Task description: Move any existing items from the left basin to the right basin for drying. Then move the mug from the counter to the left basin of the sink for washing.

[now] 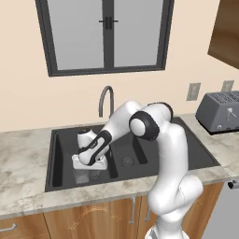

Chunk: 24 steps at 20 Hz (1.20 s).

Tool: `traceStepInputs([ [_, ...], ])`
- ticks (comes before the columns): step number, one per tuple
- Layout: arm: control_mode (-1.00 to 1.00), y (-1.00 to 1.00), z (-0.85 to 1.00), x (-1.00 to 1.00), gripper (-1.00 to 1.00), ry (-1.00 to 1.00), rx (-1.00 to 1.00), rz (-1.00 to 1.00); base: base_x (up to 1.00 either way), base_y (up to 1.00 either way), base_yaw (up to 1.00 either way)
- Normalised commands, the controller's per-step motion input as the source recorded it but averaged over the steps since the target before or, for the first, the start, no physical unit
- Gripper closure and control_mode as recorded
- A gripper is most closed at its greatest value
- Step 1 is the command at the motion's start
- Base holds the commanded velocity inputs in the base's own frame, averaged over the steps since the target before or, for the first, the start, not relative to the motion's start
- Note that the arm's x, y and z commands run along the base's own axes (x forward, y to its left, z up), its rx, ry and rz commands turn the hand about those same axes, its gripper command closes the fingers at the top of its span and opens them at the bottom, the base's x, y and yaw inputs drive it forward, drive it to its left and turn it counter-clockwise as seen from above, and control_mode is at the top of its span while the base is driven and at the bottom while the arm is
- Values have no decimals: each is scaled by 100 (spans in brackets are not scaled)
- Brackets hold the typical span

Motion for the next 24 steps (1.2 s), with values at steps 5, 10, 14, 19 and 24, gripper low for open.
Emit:
traceStepInputs([
  [5, -100, 8, -25, 7, -100, 0, 1, 0, 0, 0, 0],
  [10, -100, 12, -14, 2, -100, 0, 2, 0, 0, 0, 0],
  [14, -100, 12, -12, 1, -100, 0, 1, 0, 0, 0, 0],
  [19, -100, 9, -20, 0, 100, 2, 0, 0, 0, 0, 0],
  [24, -100, 9, -3, -6, 100, 5, 0, 0, 0, 0, 0],
])
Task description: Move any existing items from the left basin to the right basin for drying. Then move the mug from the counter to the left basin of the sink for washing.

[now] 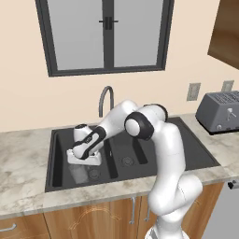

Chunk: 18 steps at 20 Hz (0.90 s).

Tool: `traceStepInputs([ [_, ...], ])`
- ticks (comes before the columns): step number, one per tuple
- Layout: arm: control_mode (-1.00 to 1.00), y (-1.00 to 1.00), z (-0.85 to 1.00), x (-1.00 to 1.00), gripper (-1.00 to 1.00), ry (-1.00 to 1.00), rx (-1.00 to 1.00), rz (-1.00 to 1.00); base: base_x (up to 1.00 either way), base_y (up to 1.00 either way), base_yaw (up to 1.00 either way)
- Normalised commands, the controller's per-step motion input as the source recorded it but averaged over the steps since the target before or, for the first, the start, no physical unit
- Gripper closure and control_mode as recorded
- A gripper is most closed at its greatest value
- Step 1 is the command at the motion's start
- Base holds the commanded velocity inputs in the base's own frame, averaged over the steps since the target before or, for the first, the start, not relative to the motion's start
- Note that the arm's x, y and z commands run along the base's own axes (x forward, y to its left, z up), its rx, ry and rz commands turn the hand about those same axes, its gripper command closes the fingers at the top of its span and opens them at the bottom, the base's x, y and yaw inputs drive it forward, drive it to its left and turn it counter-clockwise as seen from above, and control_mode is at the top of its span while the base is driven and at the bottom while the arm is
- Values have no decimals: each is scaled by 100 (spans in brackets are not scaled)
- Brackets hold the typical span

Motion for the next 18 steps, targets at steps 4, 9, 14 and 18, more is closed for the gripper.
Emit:
traceStepInputs([
  [4, -100, 0, 0, -19, 100, -1, 0, 0, 0, 0, 0],
  [9, -100, -10, 25, -33, 100, -7, 5, 0, 0, 0, 0],
  [14, -100, -19, 84, -46, 100, -17, 9, 0, 0, 0, 0],
  [18, -100, -19, 100, -34, 100, -21, 8, 0, 0, 0, 0],
])
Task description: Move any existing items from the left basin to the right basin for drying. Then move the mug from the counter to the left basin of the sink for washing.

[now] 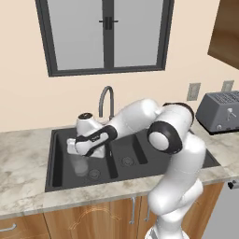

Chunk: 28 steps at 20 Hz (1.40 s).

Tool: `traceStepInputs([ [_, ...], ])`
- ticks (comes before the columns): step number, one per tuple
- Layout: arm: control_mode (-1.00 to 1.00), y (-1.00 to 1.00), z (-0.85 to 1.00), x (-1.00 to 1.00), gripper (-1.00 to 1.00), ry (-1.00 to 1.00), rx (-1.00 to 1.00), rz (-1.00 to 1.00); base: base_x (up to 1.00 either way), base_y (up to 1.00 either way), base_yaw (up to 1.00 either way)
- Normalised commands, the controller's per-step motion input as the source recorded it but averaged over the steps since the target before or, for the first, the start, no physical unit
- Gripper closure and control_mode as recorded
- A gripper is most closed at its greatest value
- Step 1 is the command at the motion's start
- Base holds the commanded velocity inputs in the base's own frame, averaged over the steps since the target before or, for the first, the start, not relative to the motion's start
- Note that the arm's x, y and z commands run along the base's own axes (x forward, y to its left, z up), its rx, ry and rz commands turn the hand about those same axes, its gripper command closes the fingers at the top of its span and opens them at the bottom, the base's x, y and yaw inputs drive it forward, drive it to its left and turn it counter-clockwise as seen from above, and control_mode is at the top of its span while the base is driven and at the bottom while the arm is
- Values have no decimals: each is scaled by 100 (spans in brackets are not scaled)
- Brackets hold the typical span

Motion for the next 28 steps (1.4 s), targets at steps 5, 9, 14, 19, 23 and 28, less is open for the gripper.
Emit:
traceStepInputs([
  [5, -100, -31, 100, -34, 100, -23, 5, 0, 0, 0, 0],
  [9, -100, -55, 97, -49, 100, -16, 4, 0, 0, 0, 0],
  [14, -100, -71, 82, -61, 100, -2, 1, 0, 0, 0, 0],
  [19, -100, -73, 61, -32, 100, 1, 0, 0, 0, 0, 0],
  [23, -100, -68, 37, -4, 100, 1, 0, 0, 0, 0, 0],
  [28, -100, -52, 15, 0, 100, 1, 0, 0, 0, 0, 0],
])
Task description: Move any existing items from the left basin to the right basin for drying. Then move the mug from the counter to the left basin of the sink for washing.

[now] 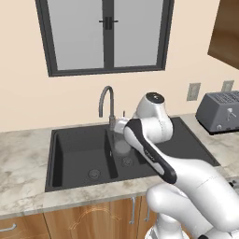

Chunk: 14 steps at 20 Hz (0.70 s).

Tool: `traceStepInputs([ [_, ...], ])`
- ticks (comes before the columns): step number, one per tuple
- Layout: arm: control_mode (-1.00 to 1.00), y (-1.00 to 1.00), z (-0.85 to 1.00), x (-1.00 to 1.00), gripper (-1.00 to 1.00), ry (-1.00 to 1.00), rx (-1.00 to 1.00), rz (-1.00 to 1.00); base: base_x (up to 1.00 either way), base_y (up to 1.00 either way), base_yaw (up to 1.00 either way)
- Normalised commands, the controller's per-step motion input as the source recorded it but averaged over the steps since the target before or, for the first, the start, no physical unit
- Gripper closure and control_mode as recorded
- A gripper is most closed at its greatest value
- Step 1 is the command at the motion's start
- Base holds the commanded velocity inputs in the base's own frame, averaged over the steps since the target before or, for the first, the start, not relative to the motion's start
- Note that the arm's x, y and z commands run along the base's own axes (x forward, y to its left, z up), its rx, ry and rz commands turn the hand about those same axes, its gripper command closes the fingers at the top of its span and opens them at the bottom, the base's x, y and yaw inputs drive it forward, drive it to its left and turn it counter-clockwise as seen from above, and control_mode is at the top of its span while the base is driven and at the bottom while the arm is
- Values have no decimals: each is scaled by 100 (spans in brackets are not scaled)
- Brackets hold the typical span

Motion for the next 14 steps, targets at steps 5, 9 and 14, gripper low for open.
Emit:
traceStepInputs([
  [5, -100, -41, 0, 1, 100, 1, 0, 0, 0, 0, 0],
  [9, -100, -35, -1, 7, 100, 3, 0, 0, 0, 0, 0],
  [14, -100, -26, -10, 12, 100, 1, -1, 0, 0, 0, 0],
])
